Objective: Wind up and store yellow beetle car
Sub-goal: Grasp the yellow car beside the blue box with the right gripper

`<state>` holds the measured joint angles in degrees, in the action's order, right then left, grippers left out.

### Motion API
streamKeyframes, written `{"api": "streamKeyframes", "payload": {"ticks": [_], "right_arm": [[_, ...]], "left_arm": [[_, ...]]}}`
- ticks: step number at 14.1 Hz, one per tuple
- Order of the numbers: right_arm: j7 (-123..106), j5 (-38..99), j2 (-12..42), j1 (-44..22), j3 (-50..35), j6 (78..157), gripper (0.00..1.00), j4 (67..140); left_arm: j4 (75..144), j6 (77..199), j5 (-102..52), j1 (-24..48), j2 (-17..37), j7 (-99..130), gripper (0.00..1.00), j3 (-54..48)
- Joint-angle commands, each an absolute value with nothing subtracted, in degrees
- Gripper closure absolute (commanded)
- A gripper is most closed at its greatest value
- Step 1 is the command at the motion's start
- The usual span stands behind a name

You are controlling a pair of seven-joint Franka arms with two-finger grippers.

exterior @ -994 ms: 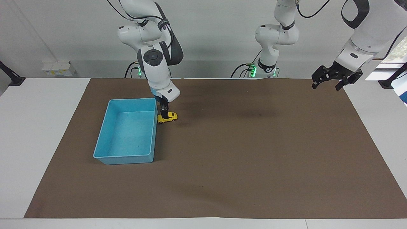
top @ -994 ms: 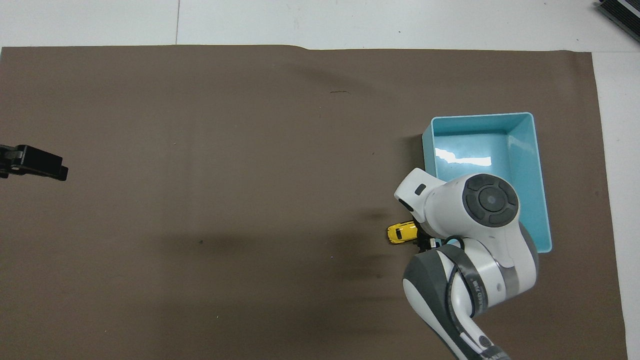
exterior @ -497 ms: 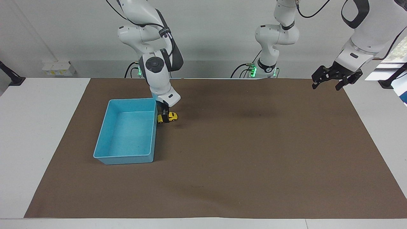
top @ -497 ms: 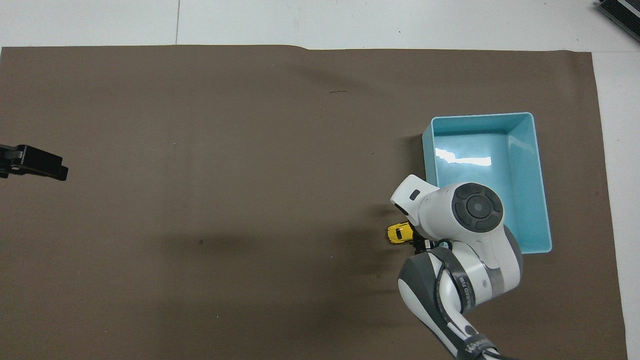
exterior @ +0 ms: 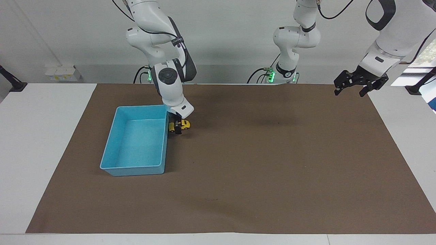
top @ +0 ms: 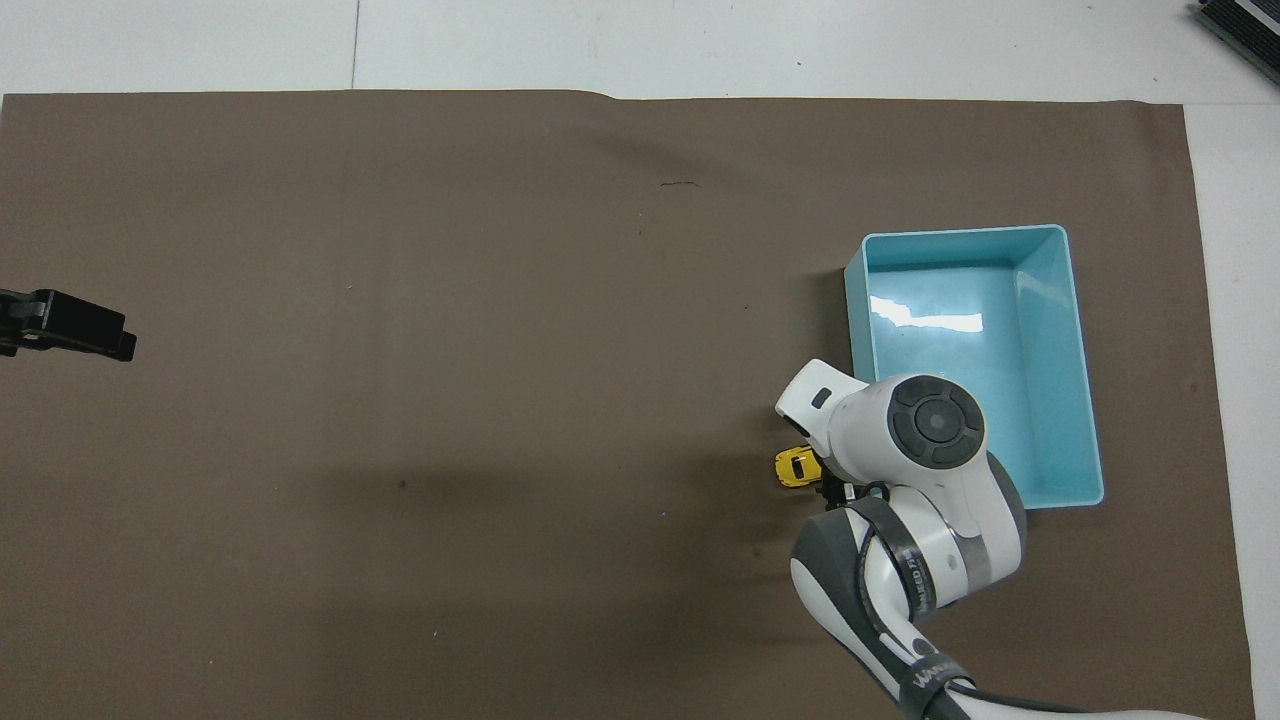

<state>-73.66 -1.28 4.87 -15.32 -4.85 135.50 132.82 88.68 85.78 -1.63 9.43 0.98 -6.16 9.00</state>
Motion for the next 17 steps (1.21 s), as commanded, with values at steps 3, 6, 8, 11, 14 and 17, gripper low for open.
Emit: {"api": "streamKeyframes", "payload": {"ticks": [3, 6, 8, 11, 14, 17], "right_arm": [[-75.85, -1.85, 4.13, -15.03, -4.83, 135.79, 0.53, 134.56], [-76.29, -1.85, 4.22, -15.03, -4.83, 135.62, 0.94, 134.39], [-76.20, -1.93, 4.57, -15.12, -4.83, 135.53, 0.96, 133.77], [-76.03, -2.11, 5.45, -15.38, -4.92, 134.39, 1.00, 130.97], [-75.32, -2.02, 5.80, -16.78, -5.01, 131.58, 1.00, 127.63], [-74.97, -2.02, 6.24, -16.79, -5.01, 131.31, 1.00, 125.95]], "left_arm": [[88.95, 85.78, -0.70, 8.96, 0.62, -5.63, 0.00, 8.61], [88.95, 85.78, -0.70, 8.96, 0.62, -5.54, 0.00, 8.61], [88.95, 85.78, -0.70, 8.96, 0.62, -5.62, 0.00, 8.61], [88.95, 85.78, -0.70, 8.96, 0.62, -5.63, 0.00, 8.61], [88.95, 85.78, -0.70, 8.96, 0.62, -5.63, 0.00, 8.61], [88.95, 85.78, -0.70, 8.96, 0.62, -5.63, 0.00, 8.61]]}}
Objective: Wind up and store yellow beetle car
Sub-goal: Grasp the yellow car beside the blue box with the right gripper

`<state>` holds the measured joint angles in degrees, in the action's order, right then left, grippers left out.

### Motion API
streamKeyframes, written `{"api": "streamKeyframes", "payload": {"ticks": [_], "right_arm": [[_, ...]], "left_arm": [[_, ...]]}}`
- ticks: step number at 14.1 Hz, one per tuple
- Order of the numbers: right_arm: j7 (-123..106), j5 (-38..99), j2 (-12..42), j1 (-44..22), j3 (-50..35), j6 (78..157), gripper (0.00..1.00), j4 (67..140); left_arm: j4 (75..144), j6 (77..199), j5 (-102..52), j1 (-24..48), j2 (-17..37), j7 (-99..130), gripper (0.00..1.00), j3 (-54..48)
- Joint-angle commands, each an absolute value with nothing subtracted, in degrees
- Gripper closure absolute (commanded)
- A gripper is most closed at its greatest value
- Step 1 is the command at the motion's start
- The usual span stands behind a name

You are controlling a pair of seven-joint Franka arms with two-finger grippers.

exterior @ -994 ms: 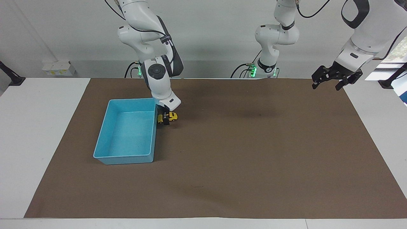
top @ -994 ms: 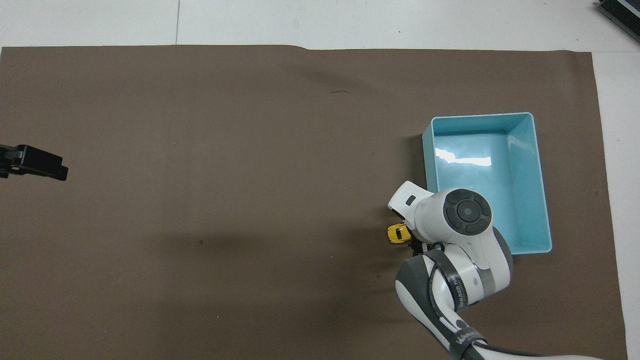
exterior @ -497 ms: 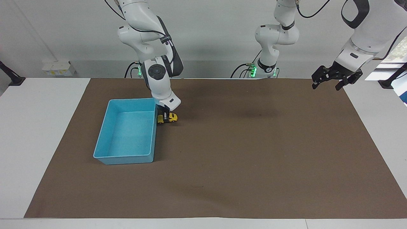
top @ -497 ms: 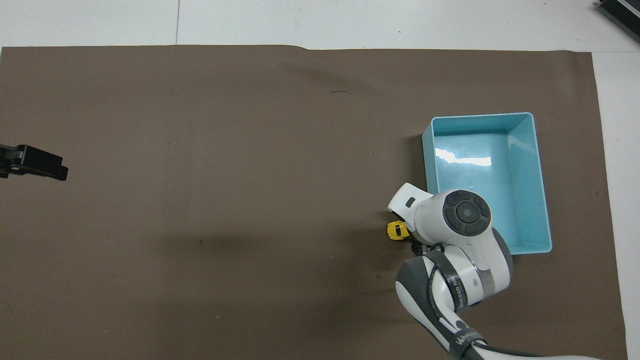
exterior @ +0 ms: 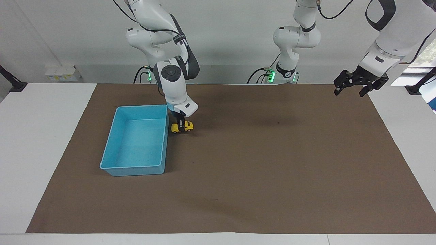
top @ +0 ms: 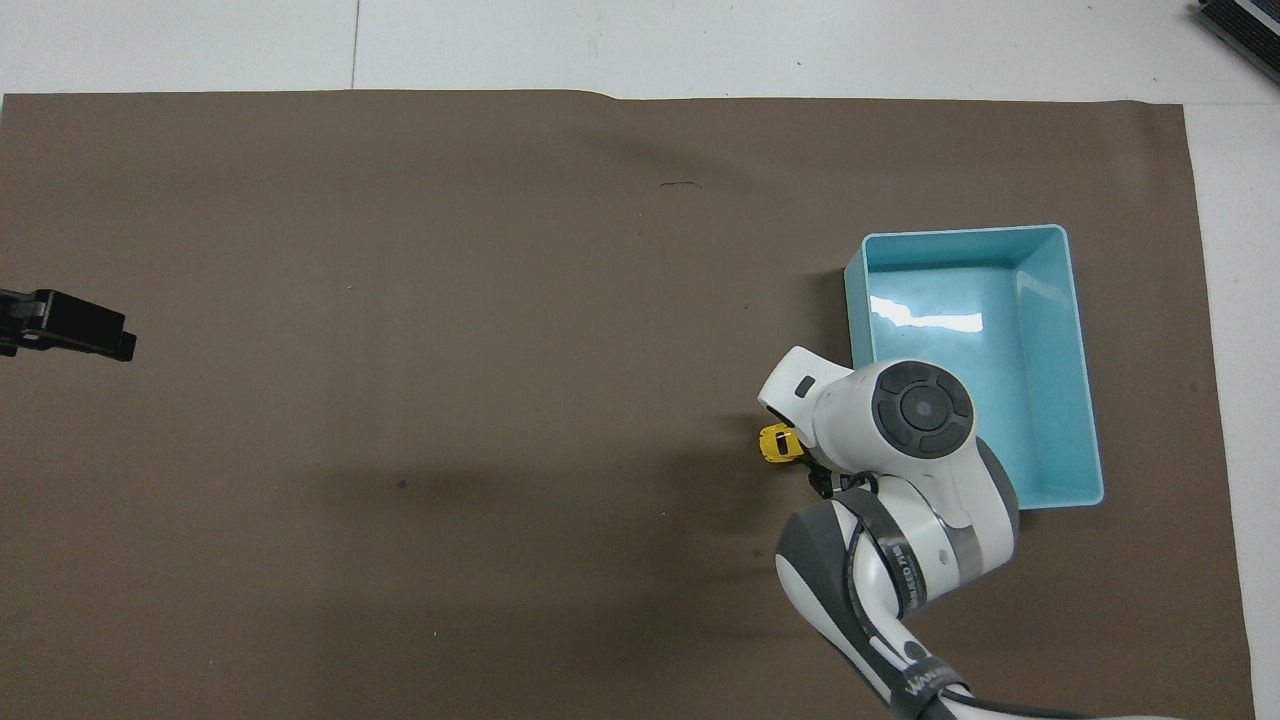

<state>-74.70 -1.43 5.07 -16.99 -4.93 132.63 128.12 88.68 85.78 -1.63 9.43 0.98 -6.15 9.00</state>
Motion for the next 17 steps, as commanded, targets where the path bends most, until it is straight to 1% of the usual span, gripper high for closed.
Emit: {"api": "streamKeyframes", "payload": {"ticks": [1, 7, 13, 17], "right_arm": [[-74.88, -1.93, 6.24, -16.79, -5.01, 130.87, 1.00, 125.51], [-74.97, -1.93, 5.54, -16.79, -5.01, 126.75, 1.00, 122.61], [-75.32, -1.93, 5.01, -16.35, -4.92, 115.94, 1.00, 114.01], [-77.94, -1.93, 3.69, -14.07, -4.31, 111.98, 1.00, 111.80]], "left_arm": [[88.95, 85.78, -0.70, 8.96, 0.62, -5.54, 0.00, 8.61], [88.95, 85.78, -0.70, 8.96, 0.62, -5.63, 0.00, 8.61], [88.95, 85.78, -0.70, 8.96, 0.62, -5.62, 0.00, 8.61], [88.95, 85.78, -0.70, 8.96, 0.62, -5.54, 0.00, 8.61]]}}
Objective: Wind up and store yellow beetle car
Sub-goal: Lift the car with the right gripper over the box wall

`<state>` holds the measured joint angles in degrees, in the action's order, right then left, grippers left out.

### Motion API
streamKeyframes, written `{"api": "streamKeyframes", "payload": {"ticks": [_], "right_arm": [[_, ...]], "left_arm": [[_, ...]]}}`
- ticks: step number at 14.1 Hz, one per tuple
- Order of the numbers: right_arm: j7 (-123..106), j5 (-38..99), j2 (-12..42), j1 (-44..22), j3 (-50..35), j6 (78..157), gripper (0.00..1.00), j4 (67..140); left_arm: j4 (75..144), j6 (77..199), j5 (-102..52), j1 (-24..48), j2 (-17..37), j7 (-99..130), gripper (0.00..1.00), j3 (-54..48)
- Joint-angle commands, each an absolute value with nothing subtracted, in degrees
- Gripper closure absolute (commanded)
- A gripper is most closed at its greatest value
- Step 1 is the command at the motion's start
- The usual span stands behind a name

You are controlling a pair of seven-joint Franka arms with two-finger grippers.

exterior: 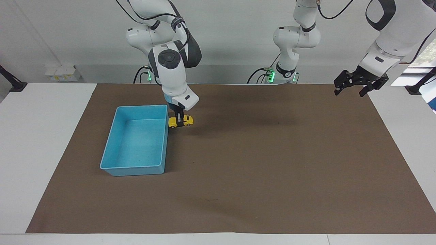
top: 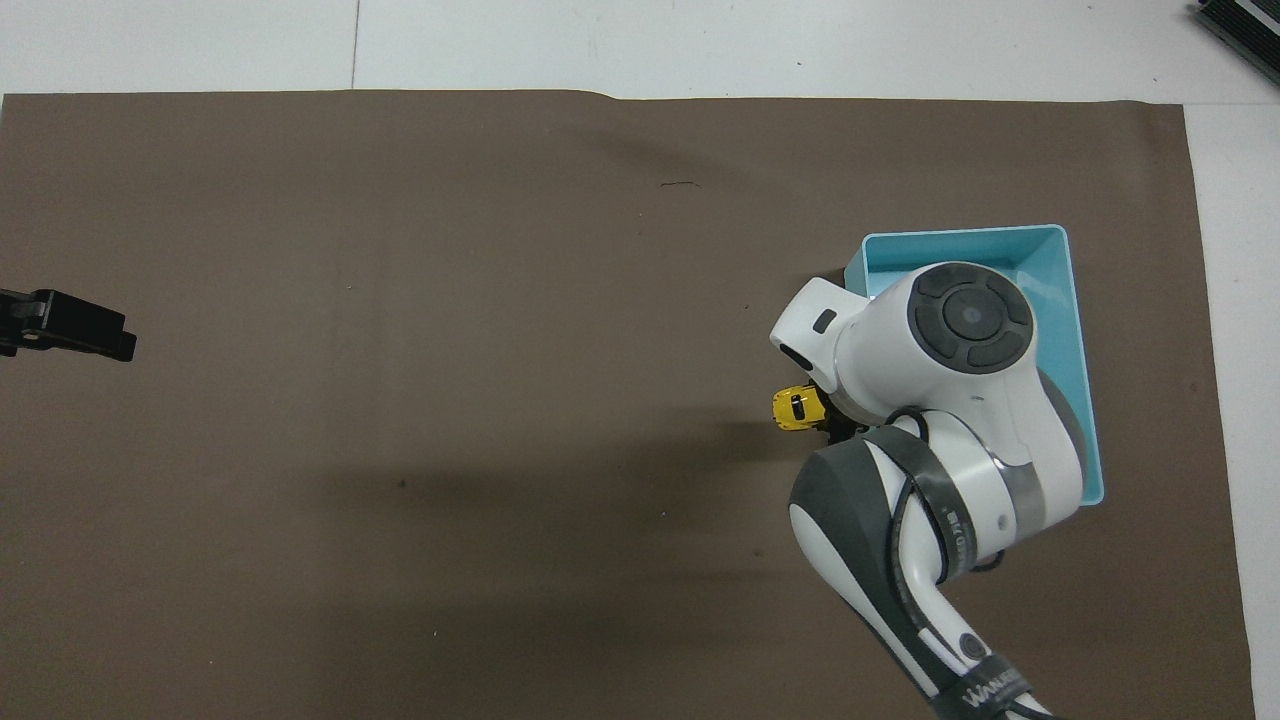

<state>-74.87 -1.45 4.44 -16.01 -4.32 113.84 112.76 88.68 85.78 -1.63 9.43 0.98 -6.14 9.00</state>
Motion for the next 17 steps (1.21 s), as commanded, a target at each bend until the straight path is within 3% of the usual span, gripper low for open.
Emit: {"api": "streamKeyframes", "payload": {"ticks": [1, 9, 17], "right_arm": [[-79.61, -1.93, 3.78, -12.84, -4.22, 111.54, 1.00, 111.62], [-88.68, -2.11, 3.69, -2.56, -4.22, 111.18, 1.00, 112.76], [-88.68, -4.31, 2.02, 2.72, -4.22, 117.41, 1.00, 119.35]], "left_arm": [[88.95, 85.78, -0.70, 8.96, 0.62, -5.62, 0.00, 8.61], [88.95, 85.78, -0.70, 8.96, 0.62, -5.63, 0.00, 8.61], [88.95, 85.78, -0.70, 8.96, 0.62, -5.54, 0.00, 8.61]]}}
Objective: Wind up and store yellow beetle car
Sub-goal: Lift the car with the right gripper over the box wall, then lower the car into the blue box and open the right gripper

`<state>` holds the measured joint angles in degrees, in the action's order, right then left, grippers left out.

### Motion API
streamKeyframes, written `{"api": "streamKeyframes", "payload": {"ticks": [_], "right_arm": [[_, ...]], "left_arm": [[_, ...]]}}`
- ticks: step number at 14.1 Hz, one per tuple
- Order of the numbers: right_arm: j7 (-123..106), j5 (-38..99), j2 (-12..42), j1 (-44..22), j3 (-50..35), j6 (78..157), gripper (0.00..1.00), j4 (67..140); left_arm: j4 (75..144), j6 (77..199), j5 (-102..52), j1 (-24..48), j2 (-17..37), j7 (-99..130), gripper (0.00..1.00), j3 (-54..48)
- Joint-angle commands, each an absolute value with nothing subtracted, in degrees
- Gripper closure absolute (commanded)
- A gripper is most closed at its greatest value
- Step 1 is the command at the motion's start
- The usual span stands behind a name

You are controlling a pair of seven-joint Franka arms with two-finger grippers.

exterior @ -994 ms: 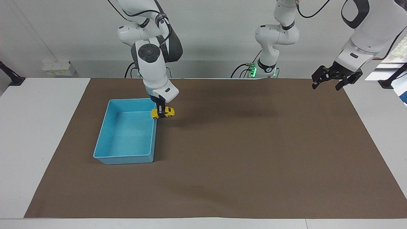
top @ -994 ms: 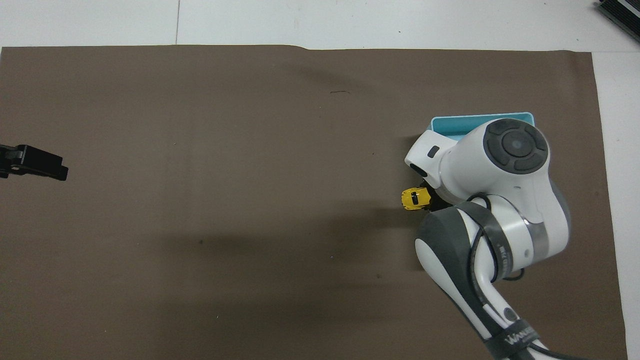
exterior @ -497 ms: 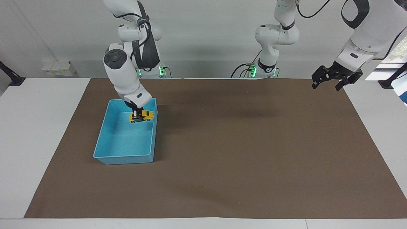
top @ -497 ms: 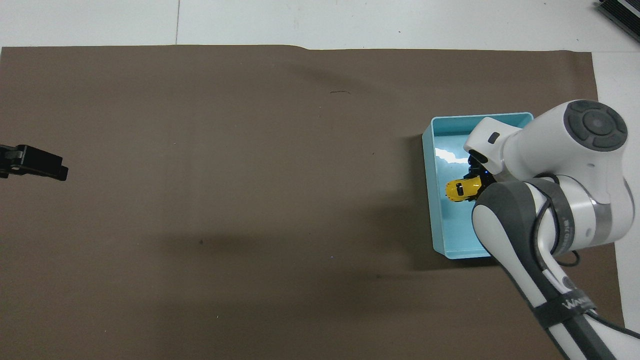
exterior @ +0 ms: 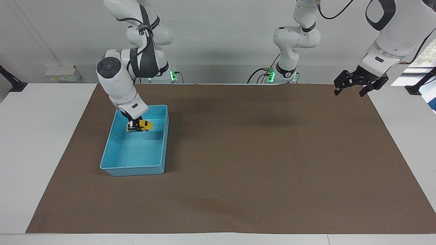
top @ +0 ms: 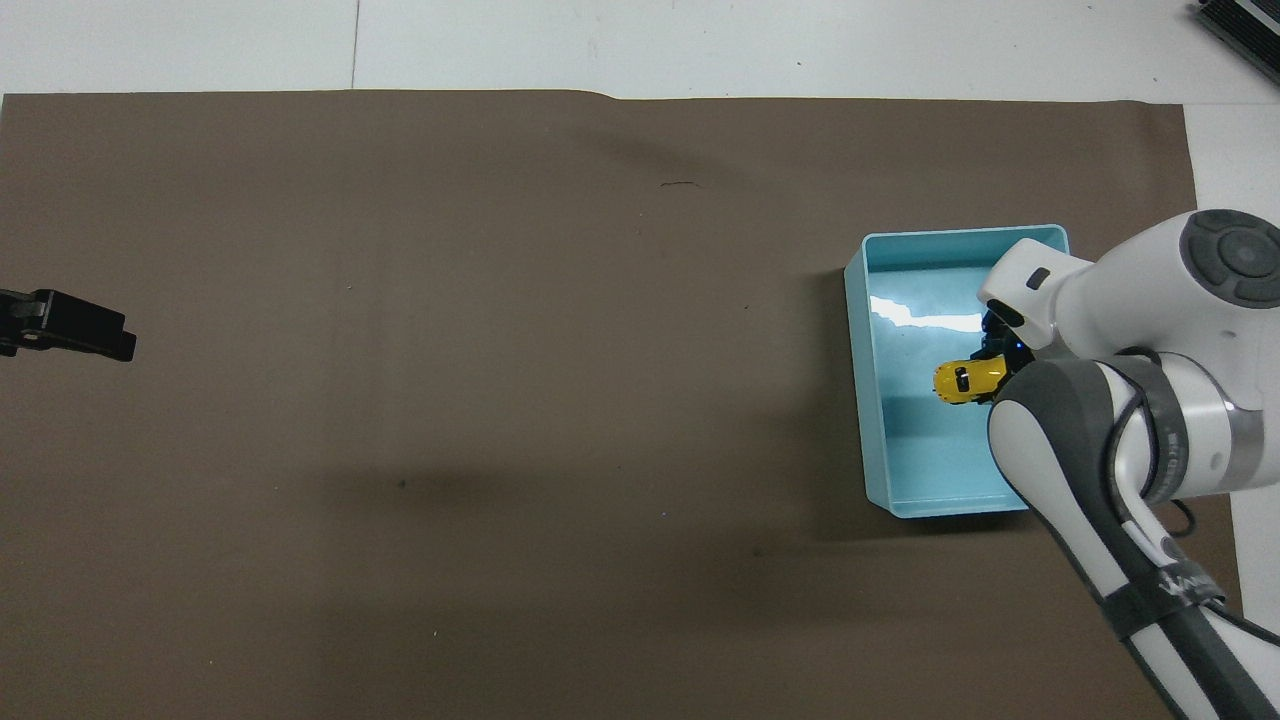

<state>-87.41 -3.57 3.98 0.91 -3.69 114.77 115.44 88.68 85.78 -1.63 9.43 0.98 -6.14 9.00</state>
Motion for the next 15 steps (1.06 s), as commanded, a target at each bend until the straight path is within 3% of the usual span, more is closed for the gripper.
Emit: {"api": "streamKeyframes", "payload": {"ticks": [1, 15], "right_arm": [[-88.77, -4.31, 2.20, 2.99, -4.22, 119.34, 1.00, 120.57], [-88.59, -4.31, 8.52, 3.16, -4.13, 133.41, 1.00, 126.03]], "left_arm": [[88.95, 85.78, -0.70, 8.96, 0.62, -5.62, 0.00, 8.61], [88.95, 85.78, -0.70, 8.96, 0.62, -5.62, 0.00, 8.61]]}}
